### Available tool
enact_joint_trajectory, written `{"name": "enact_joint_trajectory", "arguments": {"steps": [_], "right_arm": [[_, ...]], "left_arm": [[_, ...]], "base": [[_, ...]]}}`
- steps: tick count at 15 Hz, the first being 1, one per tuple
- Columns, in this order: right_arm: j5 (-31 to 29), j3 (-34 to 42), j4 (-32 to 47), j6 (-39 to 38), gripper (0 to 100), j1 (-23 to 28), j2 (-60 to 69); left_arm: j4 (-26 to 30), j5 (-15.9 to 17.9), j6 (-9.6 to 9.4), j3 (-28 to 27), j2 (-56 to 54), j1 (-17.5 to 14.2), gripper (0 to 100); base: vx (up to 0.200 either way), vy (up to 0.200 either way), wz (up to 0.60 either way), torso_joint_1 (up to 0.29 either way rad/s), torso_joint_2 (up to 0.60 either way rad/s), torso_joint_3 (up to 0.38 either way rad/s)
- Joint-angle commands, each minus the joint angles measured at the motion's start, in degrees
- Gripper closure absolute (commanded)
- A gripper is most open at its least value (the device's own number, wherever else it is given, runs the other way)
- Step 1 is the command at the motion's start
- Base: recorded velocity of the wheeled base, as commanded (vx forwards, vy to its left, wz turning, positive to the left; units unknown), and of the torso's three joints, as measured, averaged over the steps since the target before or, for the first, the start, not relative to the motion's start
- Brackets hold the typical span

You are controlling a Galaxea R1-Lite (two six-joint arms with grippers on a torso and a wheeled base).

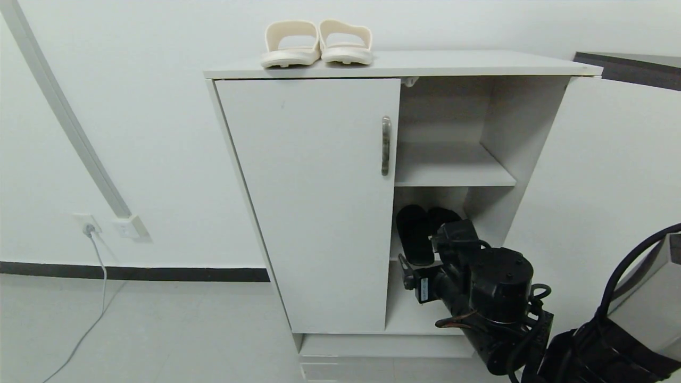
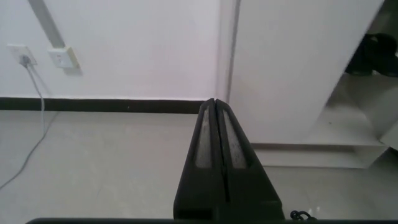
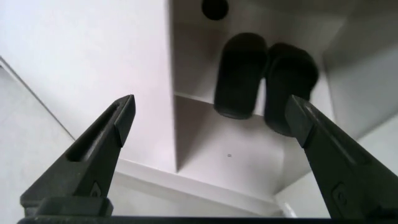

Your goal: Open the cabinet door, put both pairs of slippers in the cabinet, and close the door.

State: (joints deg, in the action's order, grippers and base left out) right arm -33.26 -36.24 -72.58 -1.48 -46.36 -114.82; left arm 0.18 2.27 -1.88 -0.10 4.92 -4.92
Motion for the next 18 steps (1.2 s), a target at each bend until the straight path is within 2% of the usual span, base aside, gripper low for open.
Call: {"name": "enact_joint_trajectory", "arguments": {"steps": [1, 9, 15, 18], "right_arm": [[0.03, 0.65, -0.72, -0.02, 0, -0.05, -0.31], [0.03, 0.91, -1.33, 0.07, 0, -0.13, -0.67], [0.38, 1.61, -2.04, -0.11, 0, -0.05, -0.67], [2.85, 2.67, -8.54, 1.12, 0, 1.71, -3.04]], "left_arm": [[-0.01, 0.02, 0.03, 0.01, 0.08, 0.00, 100], [-0.01, 0.02, 0.03, 0.01, 0.08, 0.00, 100], [-0.01, 0.02, 0.12, 0.01, 0.08, 0.00, 100], [-0.01, 0.02, 0.12, 0.01, 0.08, 0.00, 100]], "base": [[0.000, 0.200, 0.00, 0.007, 0.00, -0.002], [0.000, 0.200, 0.00, 0.003, 0.00, 0.001], [0.000, 0.000, 0.00, 0.000, 0.00, 0.000], [0.000, 0.000, 0.00, 0.000, 0.00, 0.000]]}}
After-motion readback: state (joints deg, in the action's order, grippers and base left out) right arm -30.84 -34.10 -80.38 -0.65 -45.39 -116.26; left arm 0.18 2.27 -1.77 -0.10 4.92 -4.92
